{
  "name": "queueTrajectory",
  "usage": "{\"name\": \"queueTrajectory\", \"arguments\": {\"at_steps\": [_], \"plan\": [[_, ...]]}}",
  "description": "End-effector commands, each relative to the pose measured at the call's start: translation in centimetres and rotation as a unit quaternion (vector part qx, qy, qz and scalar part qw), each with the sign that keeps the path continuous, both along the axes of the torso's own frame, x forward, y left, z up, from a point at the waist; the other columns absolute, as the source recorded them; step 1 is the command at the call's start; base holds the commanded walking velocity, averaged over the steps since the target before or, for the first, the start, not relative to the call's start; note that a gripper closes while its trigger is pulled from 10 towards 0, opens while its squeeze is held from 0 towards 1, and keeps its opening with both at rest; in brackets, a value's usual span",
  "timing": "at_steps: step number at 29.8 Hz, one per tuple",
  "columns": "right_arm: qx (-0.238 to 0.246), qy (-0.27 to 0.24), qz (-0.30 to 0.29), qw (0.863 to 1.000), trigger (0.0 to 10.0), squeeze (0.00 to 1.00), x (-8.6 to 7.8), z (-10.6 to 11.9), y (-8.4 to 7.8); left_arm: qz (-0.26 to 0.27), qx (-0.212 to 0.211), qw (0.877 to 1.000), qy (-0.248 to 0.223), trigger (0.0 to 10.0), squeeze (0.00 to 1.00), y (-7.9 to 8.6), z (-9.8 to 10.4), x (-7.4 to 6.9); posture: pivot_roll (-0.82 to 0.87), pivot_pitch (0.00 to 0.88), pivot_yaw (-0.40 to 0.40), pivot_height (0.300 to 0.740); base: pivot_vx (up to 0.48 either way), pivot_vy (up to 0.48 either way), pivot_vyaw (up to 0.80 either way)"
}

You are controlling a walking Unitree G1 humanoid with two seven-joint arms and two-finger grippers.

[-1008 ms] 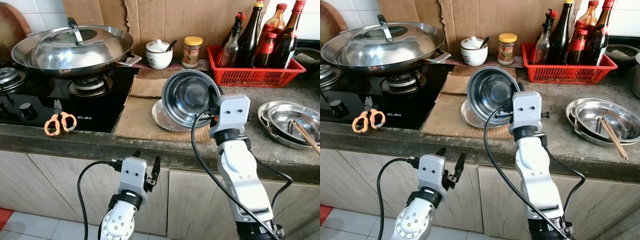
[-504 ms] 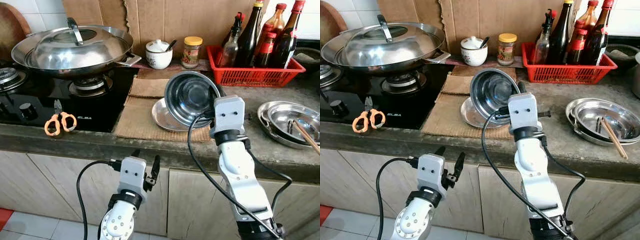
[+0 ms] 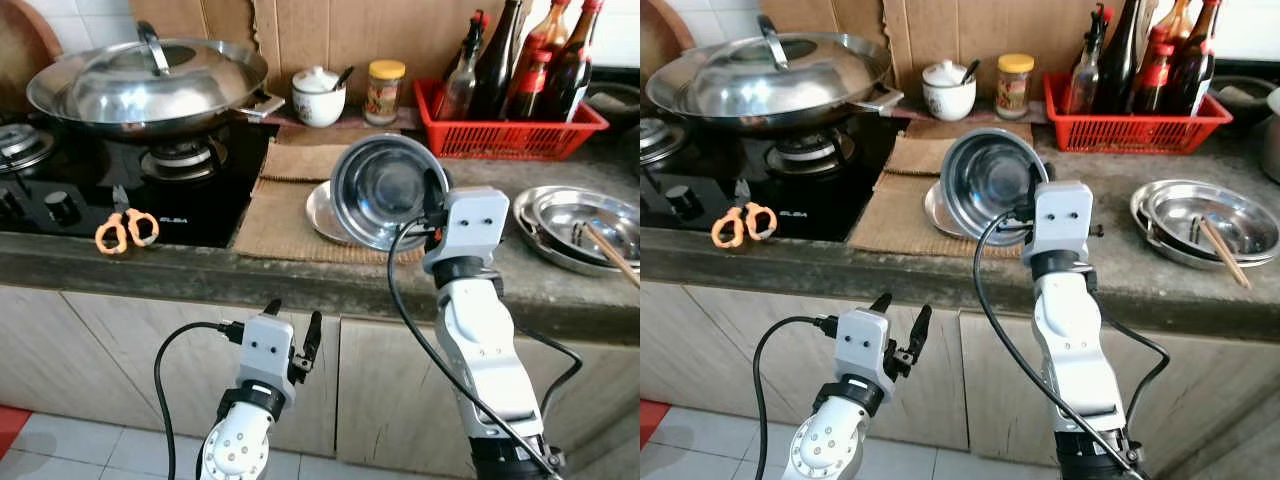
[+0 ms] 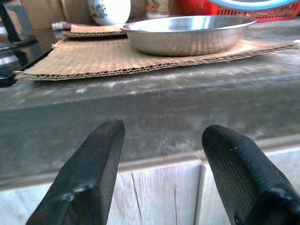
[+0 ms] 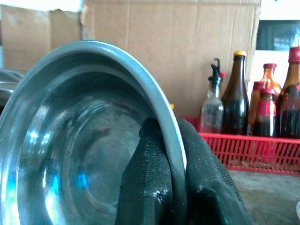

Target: Kitchen organization

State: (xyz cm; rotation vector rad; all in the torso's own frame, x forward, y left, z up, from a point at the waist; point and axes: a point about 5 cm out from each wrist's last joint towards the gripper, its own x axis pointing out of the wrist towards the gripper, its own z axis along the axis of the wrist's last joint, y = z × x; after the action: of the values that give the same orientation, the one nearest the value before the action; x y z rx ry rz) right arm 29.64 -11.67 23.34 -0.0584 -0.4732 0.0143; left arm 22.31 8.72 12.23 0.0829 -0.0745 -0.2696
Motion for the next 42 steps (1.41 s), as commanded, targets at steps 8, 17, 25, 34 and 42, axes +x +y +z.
{"name": "queueTrajectory", "arguments": {"at_steps": [8, 17, 25, 34, 42], "plan": [[0.007, 0.012, 0.014, 1.0, 10.0, 0.0, -0.4, -0.5, -0.1, -0.006, 0.001, 1.0, -0.002, 10.0, 0.0, -0.2, 0.0, -0.2, 0.04, 0.033, -0.02, 0.74, -0.276, 0.0, 0.0], [0.012, 0.058, 0.039, 0.997, 10.0, 0.0, -1.6, -3.1, 0.2, -0.004, 0.002, 1.0, -0.001, 10.0, 0.0, -0.2, 0.0, -0.2, 0.04, 0.041, -0.016, 0.74, -0.275, 0.0, 0.0], [0.002, 0.1, 0.057, 0.993, 10.0, 0.0, -2.6, -5.3, 0.4, -0.003, 0.002, 1.0, 0.0, 10.0, 0.0, -0.1, 0.0, -0.1, 0.04, 0.044, -0.017, 0.74, -0.17, 0.0, -0.37], [-0.008, 0.122, 0.055, 0.991, 10.0, 0.0, -3.4, -6.6, 0.2, -0.003, -0.001, 1.0, 0.002, 10.0, 0.0, 0.0, 0.0, -0.1, 0.04, 0.046, -0.013, 0.74, 0.0, 0.0, -0.62], [-0.027, 0.149, 0.047, 0.987, 10.0, 0.0, -4.3, -8.0, -0.9, -0.006, -0.005, 1.0, 0.004, 10.0, 0.0, 0.0, 0.0, -0.1, 0.04, 0.045, -0.012, 0.74, 0.0, 0.0, 0.0]]}}
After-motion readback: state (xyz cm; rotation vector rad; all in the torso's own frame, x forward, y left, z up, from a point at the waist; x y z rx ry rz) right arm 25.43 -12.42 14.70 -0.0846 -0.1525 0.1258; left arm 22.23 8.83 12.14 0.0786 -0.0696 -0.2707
